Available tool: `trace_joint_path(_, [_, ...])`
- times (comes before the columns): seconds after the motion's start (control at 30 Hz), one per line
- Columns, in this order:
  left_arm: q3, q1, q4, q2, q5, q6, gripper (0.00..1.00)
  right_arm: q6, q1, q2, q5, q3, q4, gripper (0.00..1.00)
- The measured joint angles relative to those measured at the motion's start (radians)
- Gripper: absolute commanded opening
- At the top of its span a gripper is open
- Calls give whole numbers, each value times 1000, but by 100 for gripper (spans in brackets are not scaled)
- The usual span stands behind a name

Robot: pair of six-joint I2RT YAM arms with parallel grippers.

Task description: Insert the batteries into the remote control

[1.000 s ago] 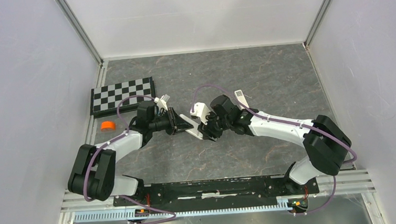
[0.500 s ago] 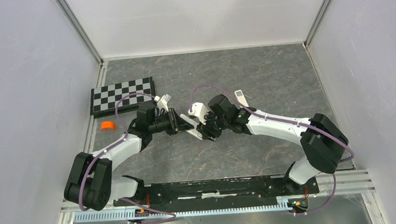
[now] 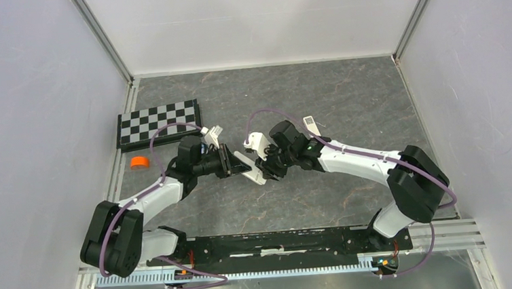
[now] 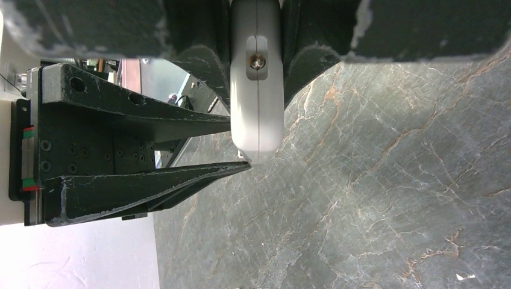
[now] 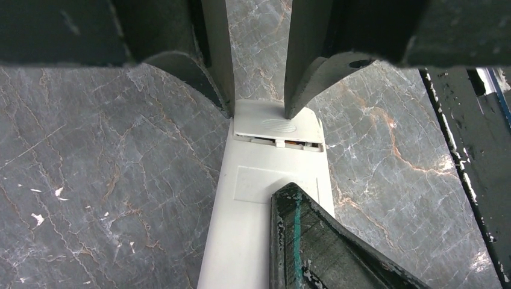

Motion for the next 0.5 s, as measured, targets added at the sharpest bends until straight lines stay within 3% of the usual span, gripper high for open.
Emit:
trace_joint_path(0.23, [-29, -2, 44, -2, -13, -32, 2, 16, -3, 16, -3, 2, 3, 40])
trace_joint_path(0.5, [-41, -1, 67, -15, -42, -52, 2, 119, -3, 32, 48, 6, 10, 47])
